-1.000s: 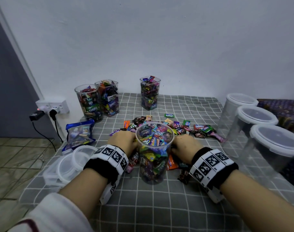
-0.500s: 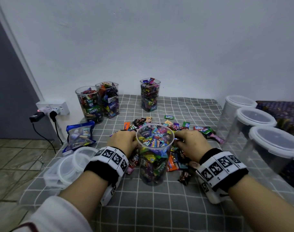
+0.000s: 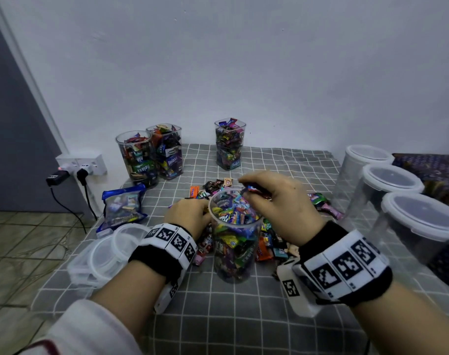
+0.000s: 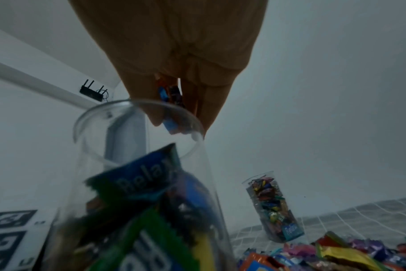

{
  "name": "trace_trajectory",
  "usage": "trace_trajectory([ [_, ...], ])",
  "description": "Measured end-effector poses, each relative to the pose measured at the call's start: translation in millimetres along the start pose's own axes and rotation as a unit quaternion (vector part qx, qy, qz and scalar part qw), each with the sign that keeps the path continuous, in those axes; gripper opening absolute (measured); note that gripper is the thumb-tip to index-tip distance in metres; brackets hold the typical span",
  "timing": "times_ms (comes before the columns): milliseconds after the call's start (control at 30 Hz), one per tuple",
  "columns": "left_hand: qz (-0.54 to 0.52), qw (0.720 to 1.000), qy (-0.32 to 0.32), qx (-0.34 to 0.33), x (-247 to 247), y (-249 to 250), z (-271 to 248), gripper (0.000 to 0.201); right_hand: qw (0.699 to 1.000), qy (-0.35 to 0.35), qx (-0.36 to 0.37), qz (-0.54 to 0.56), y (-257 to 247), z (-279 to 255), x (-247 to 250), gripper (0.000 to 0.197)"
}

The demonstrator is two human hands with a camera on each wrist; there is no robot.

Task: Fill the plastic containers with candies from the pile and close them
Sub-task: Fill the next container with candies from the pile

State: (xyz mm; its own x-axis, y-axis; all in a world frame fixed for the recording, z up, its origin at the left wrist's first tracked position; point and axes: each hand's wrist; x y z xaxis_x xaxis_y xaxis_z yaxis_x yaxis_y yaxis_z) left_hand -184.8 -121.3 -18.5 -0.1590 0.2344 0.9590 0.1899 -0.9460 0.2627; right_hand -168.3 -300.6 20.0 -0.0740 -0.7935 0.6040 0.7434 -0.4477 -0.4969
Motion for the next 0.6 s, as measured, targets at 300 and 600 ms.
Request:
trace_trajectory([
  [300,0.011,1.000,-0.004,-0.002,1,1,-1,0.029,0.999,-0.021,-0.017,0.020,-1,-8,-8,0.043],
  [600,-0.062,0.998,0.031,-0.007,-4,-6,1,0.026,0.954,-0.119,-0.194,0.196,9,-24,-16,0.119],
])
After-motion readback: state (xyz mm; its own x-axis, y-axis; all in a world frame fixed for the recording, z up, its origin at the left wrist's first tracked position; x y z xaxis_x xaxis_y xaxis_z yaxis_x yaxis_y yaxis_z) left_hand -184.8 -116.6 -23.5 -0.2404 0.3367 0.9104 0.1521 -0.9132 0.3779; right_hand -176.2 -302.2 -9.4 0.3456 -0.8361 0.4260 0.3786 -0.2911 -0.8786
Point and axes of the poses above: each hand's wrist, its own z-axis towards the middle knuckle, its own x-axis out of the back of the hand, y = z × x, and after that the axes turned 4 degrees about y, right-handed
